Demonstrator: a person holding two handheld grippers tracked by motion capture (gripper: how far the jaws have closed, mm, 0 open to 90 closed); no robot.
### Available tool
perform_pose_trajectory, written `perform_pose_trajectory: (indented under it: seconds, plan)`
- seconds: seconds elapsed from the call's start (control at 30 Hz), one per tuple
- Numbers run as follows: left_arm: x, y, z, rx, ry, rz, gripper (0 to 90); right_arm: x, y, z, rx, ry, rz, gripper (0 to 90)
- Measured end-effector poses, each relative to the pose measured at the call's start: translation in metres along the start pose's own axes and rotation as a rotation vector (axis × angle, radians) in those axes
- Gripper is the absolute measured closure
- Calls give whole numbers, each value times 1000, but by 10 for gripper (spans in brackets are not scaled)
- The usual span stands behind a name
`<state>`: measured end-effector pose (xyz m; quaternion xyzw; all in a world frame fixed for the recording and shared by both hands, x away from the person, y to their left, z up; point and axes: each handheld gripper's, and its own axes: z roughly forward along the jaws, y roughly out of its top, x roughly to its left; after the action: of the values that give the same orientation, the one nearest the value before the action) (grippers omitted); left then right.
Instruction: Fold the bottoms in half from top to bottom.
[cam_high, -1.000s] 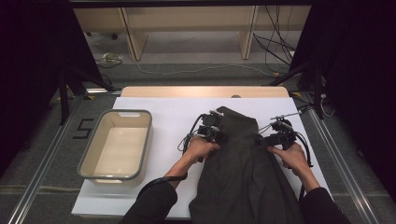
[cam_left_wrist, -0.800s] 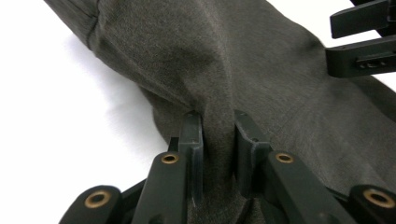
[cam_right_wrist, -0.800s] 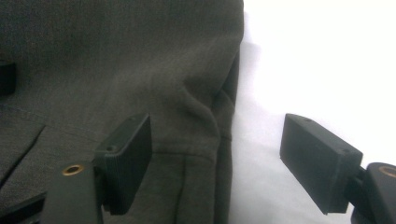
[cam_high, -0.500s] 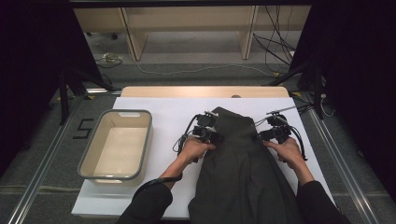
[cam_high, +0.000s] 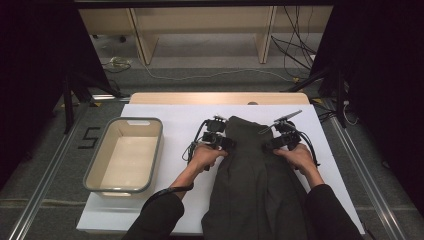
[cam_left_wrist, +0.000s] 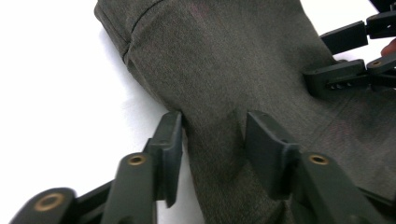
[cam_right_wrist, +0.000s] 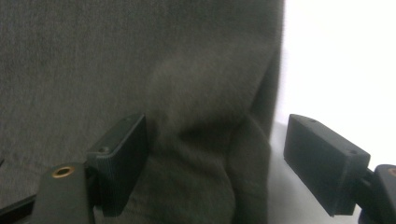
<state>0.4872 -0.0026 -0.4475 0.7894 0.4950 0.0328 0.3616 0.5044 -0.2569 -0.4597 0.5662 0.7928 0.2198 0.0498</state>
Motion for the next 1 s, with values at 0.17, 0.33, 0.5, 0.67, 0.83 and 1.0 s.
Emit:
perform_pose_trajectory:
  seconds: [0.17,0.33,0.5,0.67,0.83,1.0]
  plan:
    - [-2,-3,7,-14,-4,1,738,6,5,8,27,-45,-16,250]
    - [-5,-2,4,-26,-4,24,797,4,7,6,8,-62,11,553]
    - [-1,-1,5,-40,11,12,664,5,7,4,18,-20,4,810]
    - [2,1,7,-62,-7,-32,754,2,8,-3,-6,28,9,865]
    - [-1,7,0,-78,8,-30,857,4,11,-19,-53,43,1,869]
    - [-5,18,-9,-117,26,37,862,9,17,-36,-100,25,-25,871]
